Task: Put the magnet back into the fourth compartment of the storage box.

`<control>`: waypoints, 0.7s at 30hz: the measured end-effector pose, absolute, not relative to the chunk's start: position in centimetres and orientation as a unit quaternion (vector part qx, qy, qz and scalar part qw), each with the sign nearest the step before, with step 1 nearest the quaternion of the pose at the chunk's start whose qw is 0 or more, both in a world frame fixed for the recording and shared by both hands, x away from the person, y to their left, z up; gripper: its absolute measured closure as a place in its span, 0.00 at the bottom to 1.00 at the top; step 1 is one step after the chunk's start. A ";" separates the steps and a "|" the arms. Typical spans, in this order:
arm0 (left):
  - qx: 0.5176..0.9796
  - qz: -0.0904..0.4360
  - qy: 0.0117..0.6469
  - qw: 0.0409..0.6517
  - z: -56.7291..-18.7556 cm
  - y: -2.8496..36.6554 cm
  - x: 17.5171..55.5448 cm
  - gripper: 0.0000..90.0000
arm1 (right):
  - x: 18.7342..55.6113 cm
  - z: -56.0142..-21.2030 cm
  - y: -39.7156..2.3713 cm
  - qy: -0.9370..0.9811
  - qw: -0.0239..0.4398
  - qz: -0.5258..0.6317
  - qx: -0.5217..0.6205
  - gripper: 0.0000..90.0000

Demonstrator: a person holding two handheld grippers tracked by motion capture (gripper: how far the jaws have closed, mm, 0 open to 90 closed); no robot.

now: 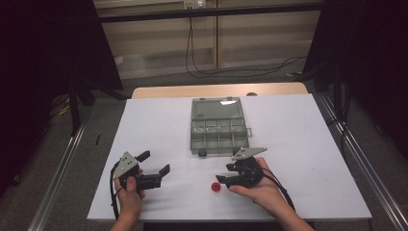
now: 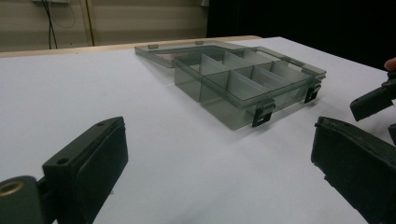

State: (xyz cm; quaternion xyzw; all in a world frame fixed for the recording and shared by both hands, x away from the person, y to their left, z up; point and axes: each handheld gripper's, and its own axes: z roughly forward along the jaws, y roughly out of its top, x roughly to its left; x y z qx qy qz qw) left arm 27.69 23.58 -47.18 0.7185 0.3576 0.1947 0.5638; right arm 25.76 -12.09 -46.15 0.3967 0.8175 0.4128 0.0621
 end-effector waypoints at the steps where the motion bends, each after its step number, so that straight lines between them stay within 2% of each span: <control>1: 0.718 0.195 0.358 0.564 -47.2 23.6 27.7 0.04 | 25.6 -46.2 -12.0 0.818 0.060 0.411 0.398 0.49; 10: 0.719 0.195 0.358 0.563 -47.2 23.6 27.7 0.04 | 25.3 -46.6 -11.5 0.819 0.034 0.414 0.396 0.60; 21: 0.719 0.195 0.357 0.563 -47.2 23.6 27.7 0.04 | 25.3 -47.4 -10.8 0.821 0.025 0.406 0.400 0.63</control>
